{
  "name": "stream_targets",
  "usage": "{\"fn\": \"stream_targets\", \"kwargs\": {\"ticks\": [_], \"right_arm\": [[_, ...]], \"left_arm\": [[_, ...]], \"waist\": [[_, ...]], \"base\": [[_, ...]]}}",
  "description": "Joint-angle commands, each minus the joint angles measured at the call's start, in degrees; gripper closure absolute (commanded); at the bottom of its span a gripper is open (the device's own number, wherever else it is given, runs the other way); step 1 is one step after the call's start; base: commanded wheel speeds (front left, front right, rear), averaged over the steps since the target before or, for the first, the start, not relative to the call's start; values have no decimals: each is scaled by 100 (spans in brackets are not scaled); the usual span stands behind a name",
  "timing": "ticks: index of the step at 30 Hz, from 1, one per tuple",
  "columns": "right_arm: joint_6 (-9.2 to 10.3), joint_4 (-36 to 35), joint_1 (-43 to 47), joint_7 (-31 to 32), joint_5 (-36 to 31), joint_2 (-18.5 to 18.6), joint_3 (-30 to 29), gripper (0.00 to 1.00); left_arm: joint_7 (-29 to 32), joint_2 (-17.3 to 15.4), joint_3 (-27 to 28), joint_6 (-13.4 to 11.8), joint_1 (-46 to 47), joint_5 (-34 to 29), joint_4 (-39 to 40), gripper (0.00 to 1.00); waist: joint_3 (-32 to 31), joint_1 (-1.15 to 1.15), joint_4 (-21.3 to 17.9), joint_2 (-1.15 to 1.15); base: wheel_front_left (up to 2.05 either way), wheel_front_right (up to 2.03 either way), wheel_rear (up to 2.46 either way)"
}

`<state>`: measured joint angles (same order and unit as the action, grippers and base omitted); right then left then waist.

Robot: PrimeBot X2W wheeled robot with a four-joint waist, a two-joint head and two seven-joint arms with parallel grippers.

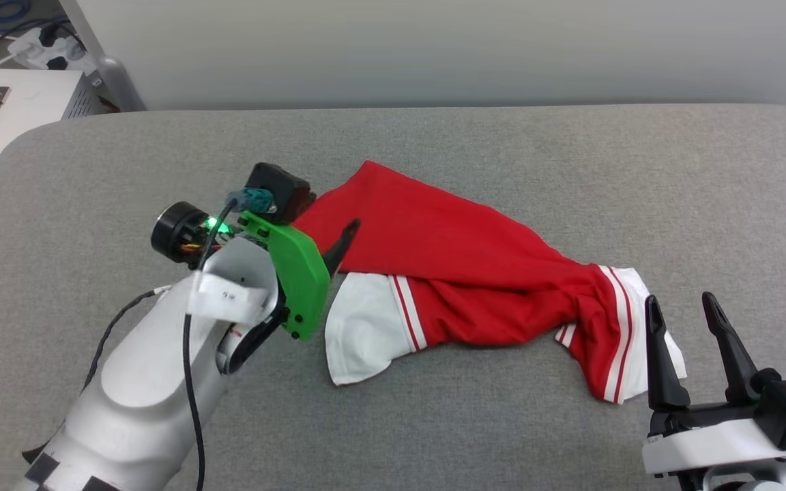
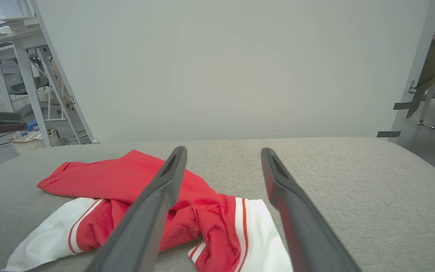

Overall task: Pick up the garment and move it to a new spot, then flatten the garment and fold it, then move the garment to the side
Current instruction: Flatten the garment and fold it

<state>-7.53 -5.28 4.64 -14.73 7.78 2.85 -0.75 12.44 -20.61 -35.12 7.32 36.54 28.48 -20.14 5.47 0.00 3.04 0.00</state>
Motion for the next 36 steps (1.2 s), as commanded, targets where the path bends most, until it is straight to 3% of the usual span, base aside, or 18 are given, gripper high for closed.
{"fn": "stream_targets", "kwargs": {"ticks": [1,2,3,8,19,25,26,27,32,36], "right_arm": [[4,-11,-113,-27,-34,3,10,0],[4,-15,-137,-27,-34,3,13,0],[4,-20,-223,-27,-41,3,27,0],[4,-36,-361,-27,-37,3,39,0],[4,-63,-594,-27,-32,3,71,0],[4,-47,-654,-27,-22,3,94,0],[4,-46,-655,-27,-20,3,91,0],[4,-42,-652,-27,-19,3,82,0],[4,-31,-599,-27,-19,3,0,0],[4,-23,-536,-27,-23,3,-31,0]], "left_arm": [[343,-92,-244,15,177,364,-15,0],[668,-161,-484,15,282,677,-2,0],[1393,-392,-1082,15,559,1355,23,0],[1997,-673,-1872,16,883,1881,-117,0],[2104,-741,-3244,16,1061,2247,-1006,0],[1861,-578,-3605,16,1076,2440,-1356,0],[1807,-567,-3635,16,1086,2469,-1360,30],[1687,-570,-3661,16,1123,2482,-1344,100],[965,-725,-3652,16,1351,2593,-1146,100],[387,-1062,-3557,16,1533,2661,-814,100]], "waist": [[95,0,-71,0],[132,0,-89,0],[252,0,-152,0],[430,0,-262,0],[808,0,-437,0],[872,0,-484,0],[871,0,-484,0],[864,0,-479,0],[775,0,-397,0],[669,0,-284,0]], "base": [[0,0,0],[0,0,0],[0,0,0],[0,0,0],[0,0,0],[0,0,0],[0,0,0],[0,0,0],[0,0,0],[0,0,0]]}}
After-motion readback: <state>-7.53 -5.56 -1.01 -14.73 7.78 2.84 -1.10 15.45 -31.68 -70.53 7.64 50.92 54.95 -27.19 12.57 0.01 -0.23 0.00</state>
